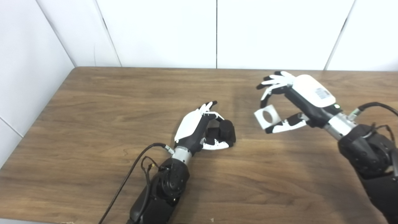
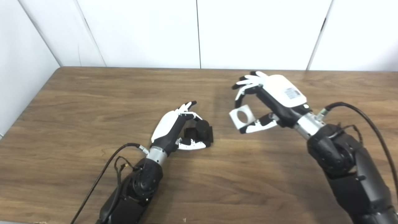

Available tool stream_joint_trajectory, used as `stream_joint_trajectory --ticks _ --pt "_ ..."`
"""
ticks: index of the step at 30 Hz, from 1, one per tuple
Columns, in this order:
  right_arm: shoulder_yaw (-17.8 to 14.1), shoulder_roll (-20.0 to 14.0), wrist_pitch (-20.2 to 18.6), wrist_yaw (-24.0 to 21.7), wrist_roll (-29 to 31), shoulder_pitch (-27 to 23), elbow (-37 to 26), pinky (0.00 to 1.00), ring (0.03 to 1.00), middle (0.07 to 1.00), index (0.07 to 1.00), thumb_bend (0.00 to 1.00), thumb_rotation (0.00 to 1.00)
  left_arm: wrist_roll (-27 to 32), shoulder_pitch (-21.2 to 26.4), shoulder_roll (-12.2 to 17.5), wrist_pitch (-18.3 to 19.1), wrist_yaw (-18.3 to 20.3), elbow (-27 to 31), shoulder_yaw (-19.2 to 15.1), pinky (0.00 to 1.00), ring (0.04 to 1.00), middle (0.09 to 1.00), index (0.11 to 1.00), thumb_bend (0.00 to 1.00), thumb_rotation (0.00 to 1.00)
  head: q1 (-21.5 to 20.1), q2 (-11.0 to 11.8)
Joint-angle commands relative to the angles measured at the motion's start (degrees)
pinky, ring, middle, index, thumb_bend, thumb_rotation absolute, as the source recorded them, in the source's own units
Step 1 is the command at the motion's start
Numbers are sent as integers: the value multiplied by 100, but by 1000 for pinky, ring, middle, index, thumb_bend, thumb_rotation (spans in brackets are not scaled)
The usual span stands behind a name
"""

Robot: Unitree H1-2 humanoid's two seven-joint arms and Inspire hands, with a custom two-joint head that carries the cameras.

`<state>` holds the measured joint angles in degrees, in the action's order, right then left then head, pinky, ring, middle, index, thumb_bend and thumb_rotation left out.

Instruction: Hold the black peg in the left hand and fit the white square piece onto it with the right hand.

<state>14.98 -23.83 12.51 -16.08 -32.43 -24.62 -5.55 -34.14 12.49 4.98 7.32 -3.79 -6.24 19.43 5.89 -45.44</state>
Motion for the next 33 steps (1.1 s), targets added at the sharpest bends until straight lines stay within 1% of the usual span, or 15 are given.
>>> stream_joint_trajectory --ticks 1,3,6,10,16,21,27,33 --pt "-30 87 28 1 76 -339 -211 902 894 794 484 513 145 -201 69 36 163 28 -158 36 1000 1000 982 493 521 79 4 1" --pt "-2 176 39 -31 57 -398 -209 895 889 787 483 514 145 -207 68 28 175 24 -147 37 1000 1000 981 493 521 78 2 2" --pt "33 303 8 -101 40 -475 -244 919 886 785 483 515 144 -210 75 23 163 16 -168 42 1000 1000 981 493 521 78 1 2" --pt "80 418 23 -155 -7 -564 -261 906 890 785 483 515 142 -210 76 4 165 3 -178 46 1000 1000 980 493 521 78 -1 1" --pt "166 527 -10 -232 -31 -661 -254 962 886 780 482 515 143 -205 78 -31 168 -16 -201 44 1000 1000 981 493 521 77 19 2" --pt "232 625 -93 -295 -43 -737 -245 978 880 779 482 516 141 -213 93 -32 149 -35 -232 49 1000 1000 981 493 521 78 34 -5" --pt "271 714 -77 -313 -84 -794 -173 967 878 778 482 517 140 -227 95 -34 154 -58 -223 56 1000 1000 981 493 521 78 63 -13" --pt "354 701 -46 -385 -126 -803 -140 956 876 780 481 516 139 -224 92 -15 162 -52 -189 56 1000 1000 981 493 521 78 65 -28"
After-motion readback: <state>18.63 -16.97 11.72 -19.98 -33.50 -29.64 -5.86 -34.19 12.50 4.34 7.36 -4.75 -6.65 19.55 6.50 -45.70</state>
